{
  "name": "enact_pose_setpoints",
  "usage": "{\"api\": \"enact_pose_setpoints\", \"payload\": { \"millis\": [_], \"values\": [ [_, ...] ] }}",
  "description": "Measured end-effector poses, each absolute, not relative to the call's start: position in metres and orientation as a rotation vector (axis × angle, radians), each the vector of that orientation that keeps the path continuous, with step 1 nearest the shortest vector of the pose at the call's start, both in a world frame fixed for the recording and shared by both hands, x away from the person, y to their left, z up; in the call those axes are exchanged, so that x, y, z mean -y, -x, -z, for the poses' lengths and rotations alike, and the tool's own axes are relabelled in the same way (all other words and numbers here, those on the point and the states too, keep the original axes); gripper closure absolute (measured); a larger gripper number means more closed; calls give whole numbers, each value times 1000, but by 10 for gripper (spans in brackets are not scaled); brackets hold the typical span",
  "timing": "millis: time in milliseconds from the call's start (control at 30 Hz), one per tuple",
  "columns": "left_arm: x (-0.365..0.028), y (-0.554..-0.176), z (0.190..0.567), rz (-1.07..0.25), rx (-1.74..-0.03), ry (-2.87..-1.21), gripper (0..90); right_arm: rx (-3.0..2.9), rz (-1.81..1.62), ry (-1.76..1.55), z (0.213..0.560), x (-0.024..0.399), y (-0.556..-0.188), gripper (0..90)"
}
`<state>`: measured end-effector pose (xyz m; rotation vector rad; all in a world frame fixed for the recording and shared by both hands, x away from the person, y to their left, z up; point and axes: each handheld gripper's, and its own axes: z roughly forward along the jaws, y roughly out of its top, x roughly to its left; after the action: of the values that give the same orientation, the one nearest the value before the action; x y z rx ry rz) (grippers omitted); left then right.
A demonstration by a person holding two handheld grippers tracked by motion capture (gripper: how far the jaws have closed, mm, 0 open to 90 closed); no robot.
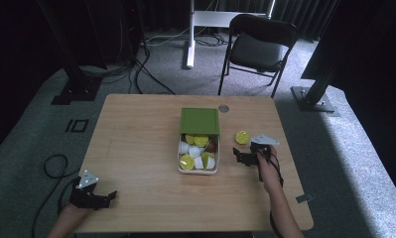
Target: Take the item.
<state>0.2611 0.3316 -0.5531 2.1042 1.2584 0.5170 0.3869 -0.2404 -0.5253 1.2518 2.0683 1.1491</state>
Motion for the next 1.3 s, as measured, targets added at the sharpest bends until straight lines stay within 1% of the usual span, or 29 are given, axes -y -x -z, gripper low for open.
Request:
{"api": "enact_pose_setpoints", "payload": {
  "millis": [33,67,300,467,767,1000,1300],
  "values": [
    [-332,-261,553,-517,-1258,-2105,5,-2068,-1149,-1252,525,240,-387,122],
    [-332,-261,553,-517,-1258,-2104,5,-2081,-1175,-1229,525,241,-382,143],
    [-332,-261,553,-517,-1258,-2105,5,-2230,-1334,-1008,527,247,-359,143],
    [-332,-261,553,-517,-1258,-2105,5,-2298,-1370,-951,526,245,-347,143],
    [-332,-261,553,-517,-1258,-2105,5,-2395,-1346,-841,530,246,-331,143],
    [-332,-261,553,-517,-1258,-2105,5,-2528,-1355,-676,536,256,-316,143],
    [-332,-261,553,-517,-1258,-2105,5,-2572,-1344,-628,541,267,-304,143]
  ]
}}
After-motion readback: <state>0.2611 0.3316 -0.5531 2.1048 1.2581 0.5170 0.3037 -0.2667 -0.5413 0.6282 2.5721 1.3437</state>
